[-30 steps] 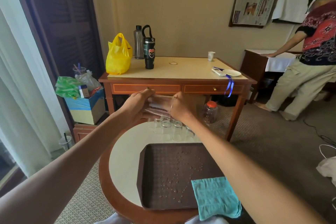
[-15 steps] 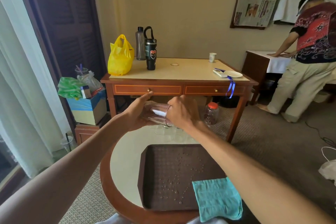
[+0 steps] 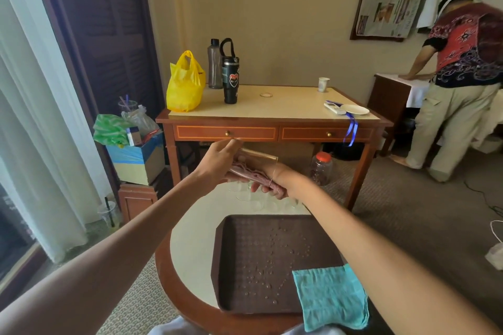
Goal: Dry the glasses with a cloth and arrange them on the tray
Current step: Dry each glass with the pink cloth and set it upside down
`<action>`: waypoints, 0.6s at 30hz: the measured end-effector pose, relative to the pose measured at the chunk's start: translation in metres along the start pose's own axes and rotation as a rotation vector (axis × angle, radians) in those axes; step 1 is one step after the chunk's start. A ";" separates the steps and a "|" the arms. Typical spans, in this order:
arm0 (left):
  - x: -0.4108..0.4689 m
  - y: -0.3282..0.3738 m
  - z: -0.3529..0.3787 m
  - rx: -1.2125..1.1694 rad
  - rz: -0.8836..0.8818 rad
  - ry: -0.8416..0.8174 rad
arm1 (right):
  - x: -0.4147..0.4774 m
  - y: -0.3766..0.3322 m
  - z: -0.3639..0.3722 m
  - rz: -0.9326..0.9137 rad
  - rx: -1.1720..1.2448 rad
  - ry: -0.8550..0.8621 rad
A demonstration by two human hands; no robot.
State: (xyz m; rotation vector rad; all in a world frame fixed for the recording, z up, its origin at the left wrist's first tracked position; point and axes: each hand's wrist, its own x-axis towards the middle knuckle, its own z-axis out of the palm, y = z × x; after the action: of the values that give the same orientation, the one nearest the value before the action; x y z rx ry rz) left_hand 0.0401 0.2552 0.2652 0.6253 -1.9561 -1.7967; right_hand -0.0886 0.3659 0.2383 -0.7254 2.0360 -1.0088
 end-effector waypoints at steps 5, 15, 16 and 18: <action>0.005 0.002 -0.004 -0.205 -0.050 0.032 | 0.009 -0.009 -0.001 -0.296 -0.364 0.406; 0.003 0.008 -0.018 -0.276 -0.296 -0.041 | -0.026 -0.030 0.004 -0.974 -0.754 0.785; 0.002 0.009 -0.018 -0.264 -0.300 -0.046 | -0.024 -0.029 0.004 -0.949 -0.765 0.775; -0.001 0.011 -0.015 -0.222 -0.288 -0.030 | -0.020 -0.026 0.005 -0.807 -0.750 0.756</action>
State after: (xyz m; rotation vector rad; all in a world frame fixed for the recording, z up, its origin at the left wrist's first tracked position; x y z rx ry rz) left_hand 0.0489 0.2437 0.2777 0.8426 -1.7203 -2.1689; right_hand -0.0691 0.3646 0.2653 -1.8927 2.9094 -1.0025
